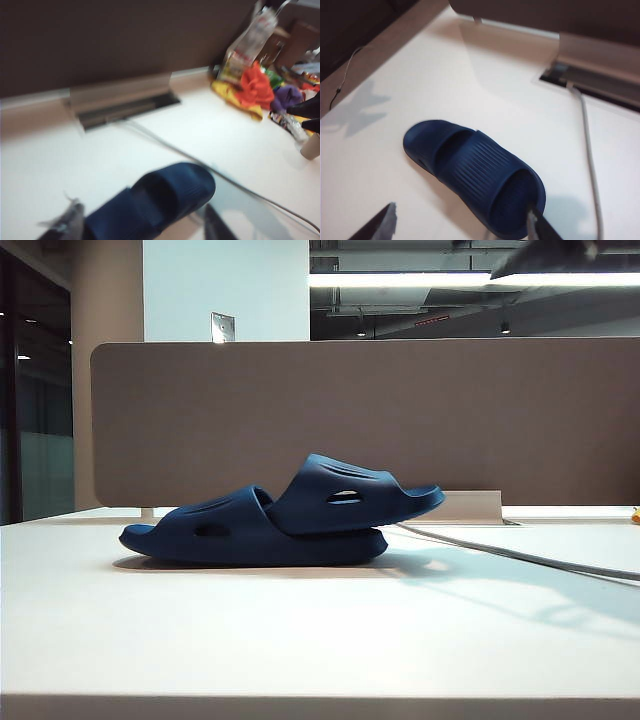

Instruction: Interlock the pair of blue slippers on the table with their fronts facing up.

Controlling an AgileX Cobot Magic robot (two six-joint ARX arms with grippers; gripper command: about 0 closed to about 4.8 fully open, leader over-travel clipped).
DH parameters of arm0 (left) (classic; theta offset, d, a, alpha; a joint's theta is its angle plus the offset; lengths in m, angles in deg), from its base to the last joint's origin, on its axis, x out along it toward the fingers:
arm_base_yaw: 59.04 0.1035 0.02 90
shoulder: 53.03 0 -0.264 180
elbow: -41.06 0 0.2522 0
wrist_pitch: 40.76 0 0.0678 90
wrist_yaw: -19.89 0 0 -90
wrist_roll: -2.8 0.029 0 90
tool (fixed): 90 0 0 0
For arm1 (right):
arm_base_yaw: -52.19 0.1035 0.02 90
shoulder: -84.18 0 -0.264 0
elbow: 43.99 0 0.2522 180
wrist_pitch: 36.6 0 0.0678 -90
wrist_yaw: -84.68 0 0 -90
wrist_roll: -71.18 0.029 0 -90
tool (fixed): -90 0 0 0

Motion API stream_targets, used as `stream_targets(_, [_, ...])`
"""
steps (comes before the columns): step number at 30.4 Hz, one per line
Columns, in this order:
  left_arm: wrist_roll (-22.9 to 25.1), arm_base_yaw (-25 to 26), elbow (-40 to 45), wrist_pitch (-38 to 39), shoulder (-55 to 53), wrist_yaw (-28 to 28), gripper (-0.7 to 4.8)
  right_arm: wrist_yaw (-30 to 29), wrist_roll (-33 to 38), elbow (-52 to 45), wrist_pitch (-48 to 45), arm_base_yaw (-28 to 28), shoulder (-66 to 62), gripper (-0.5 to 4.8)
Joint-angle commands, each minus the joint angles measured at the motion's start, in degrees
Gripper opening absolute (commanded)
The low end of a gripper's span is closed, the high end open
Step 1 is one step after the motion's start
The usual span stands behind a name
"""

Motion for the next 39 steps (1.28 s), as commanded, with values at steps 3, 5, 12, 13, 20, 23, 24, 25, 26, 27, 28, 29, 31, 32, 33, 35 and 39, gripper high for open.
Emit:
stream_targets(3, [-1.9,0.0,-0.2,-2.0,10.0,1.4,2.50,4.5,0.0,0.2,1.7,0.1,8.7,3.17])
stream_targets(5, [-2.7,0.0,-0.3,-2.3,14.0,3.4,2.25,6.5,0.0,0.2,2.8,0.1,12.2,2.86])
stream_targets(12, [-5.6,0.0,-0.2,-4.9,27.7,9.7,2.05,12.3,1.6,0.2,6.8,0.1,24.3,2.60])
stream_targets(13, [-6.4,0.0,-0.2,-5.9,29.9,12.3,2.05,12.7,2.0,0.2,7.2,0.1,25.9,2.59])
stream_targets(20, [-12.3,-0.2,-0.1,-11.7,40.3,18.9,1.22,18.3,3.1,-0.2,10.4,0.1,37.9,1.96])
stream_targets(23, [-13.2,-1.4,1.3,-8.6,42.1,19.0,1.19,21.4,3.7,-2.6,10.7,0.1,42.2,1.92])
stream_targets(24, [-13.4,-1.8,2.4,-8.0,42.7,18.9,1.19,22.1,4.0,-3.9,10.7,0.1,43.7,1.72])
stream_targets(25, [-14.1,-2.2,3.7,-7.9,43.6,19.0,1.17,22.6,4.5,-5.4,10.6,0.1,45.2,1.53])
stream_targets(26, [-14.8,-2.7,5.8,-8.4,44.9,19.1,1.07,22.7,4.7,-7.5,10.5,0.1,47.2,1.38])
stream_targets(27, [-15.3,-3.1,7.6,-8.9,46.1,19.2,0.93,22.7,4.8,-9.2,10.5,0.1,48.9,1.38])
stream_targets(28, [-16.1,-3.5,9.5,-9.7,47.5,19.6,0.79,22.7,4.7,-11.3,10.5,0.1,51.0,1.38])
stream_targets(29, [-16.9,-4.1,12.0,-10.5,49.3,20.2,0.79,22.7,4.8,-13.0,10.4,0.1,52.8,1.37])
stream_targets(31, [-16.9,-5.2,16.5,-11.3,53.0,21.5,0.79,22.7,5.0,-16.9,9.9,0.1,56.8,1.33])
stream_targets(32, [-16.8,-5.7,18.4,-11.8,54.6,21.7,0.79,22.7,5.6,-18.9,9.2,0.1,58.9,1.33])
stream_targets(33, [-16.9,-6.2,21.0,-12.5,56.7,21.6,0.79,22.7,6.1,-20.5,8.6,0.1,60.5,1.33])
stream_targets(35, [-17.0,-6.9,25.3,-13.0,60.2,21.8,0.79,22.7,6.2,-23.9,7.3,0.1,64.1,1.33])
stream_targets(39, [-16.8,-8.7,32.5,-12.9,65.5,24.0,0.79,21.9,6.2,-29.9,5.3,0.1,69.4,1.33])
